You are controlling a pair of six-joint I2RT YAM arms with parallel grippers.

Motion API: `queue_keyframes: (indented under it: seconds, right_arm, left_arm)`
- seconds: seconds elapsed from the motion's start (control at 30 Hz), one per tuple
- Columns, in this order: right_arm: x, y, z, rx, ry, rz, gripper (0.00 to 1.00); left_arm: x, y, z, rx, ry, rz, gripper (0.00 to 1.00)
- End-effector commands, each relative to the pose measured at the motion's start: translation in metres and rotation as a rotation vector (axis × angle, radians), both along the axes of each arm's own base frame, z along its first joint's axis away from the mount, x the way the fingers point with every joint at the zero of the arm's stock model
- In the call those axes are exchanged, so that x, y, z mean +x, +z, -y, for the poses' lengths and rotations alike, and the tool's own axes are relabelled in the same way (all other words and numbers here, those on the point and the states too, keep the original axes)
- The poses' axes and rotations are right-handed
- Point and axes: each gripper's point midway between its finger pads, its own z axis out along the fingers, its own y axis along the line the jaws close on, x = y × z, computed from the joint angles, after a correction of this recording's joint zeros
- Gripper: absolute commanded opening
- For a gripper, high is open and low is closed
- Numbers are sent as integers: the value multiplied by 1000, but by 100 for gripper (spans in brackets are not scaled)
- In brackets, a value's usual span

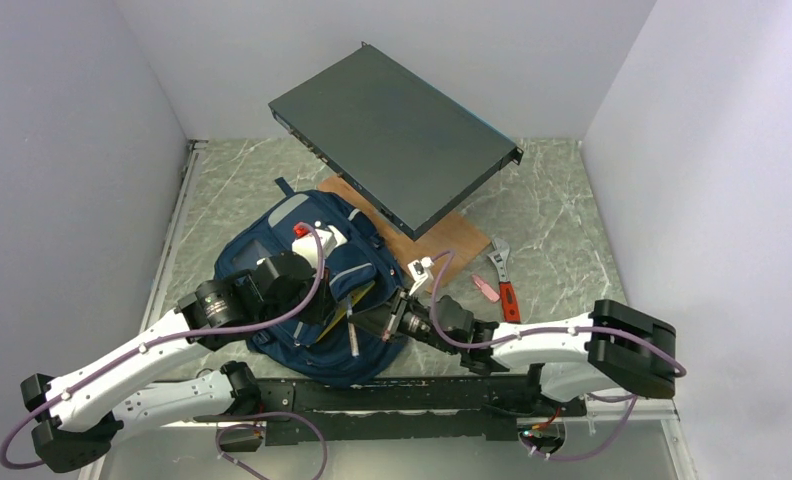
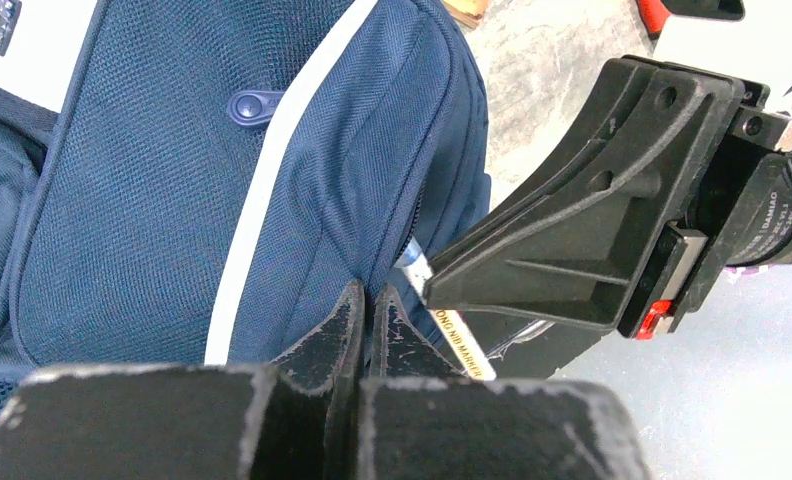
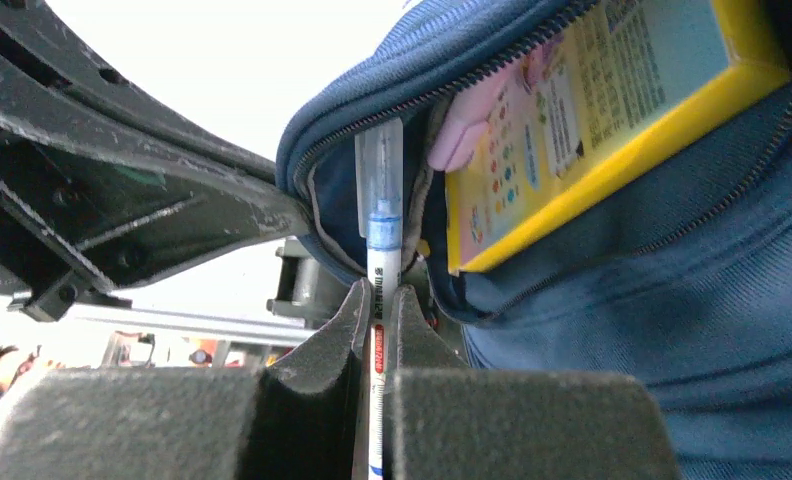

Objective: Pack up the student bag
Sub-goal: Place the stationery in the student bag.

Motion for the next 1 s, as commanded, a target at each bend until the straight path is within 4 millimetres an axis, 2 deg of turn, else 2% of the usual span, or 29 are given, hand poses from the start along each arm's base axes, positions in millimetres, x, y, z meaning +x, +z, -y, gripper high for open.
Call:
queue_keyframes:
  seconds: [0.0,0.1,0.2,0.47,0.6,0.73,0.83,0.87,0.9,0.97]
  right_arm:
    - [33,43,-12,112,-180,54,0]
    - [49,28,-19,76,-270,28,0]
    - [56,20,-29,96,-303,4,0]
    - [77,21,-44,90,-387,98,0]
    - [82,8,-61,34,-386,159,7]
    - [67,0,-82,3,-242,252,16]
    - [49,7,-82,-7,-132,354,23]
    - [45,8,-79,-16,-117,364,28]
    - [44,10,-77,-34,-108,364,35]
    - [46,1,-75,-131,-105,345,42]
  left_arm:
    - [-6,40,30,-190,-63,15,0]
    - [-6,41,29,-184,-59,11,0]
    - [-8,45,31,-204,-68,6,0]
    - [-12,47,33,-227,-75,-10,0]
    - [-13,45,32,-237,-65,-19,0]
    - [-15,49,32,-266,-71,-8,0]
    - [-16,52,30,-274,-72,-2,0]
    - [-16,53,30,-277,-72,-1,0]
    - [-16,52,29,-277,-72,1,0]
    - [-15,51,29,-277,-69,7,0]
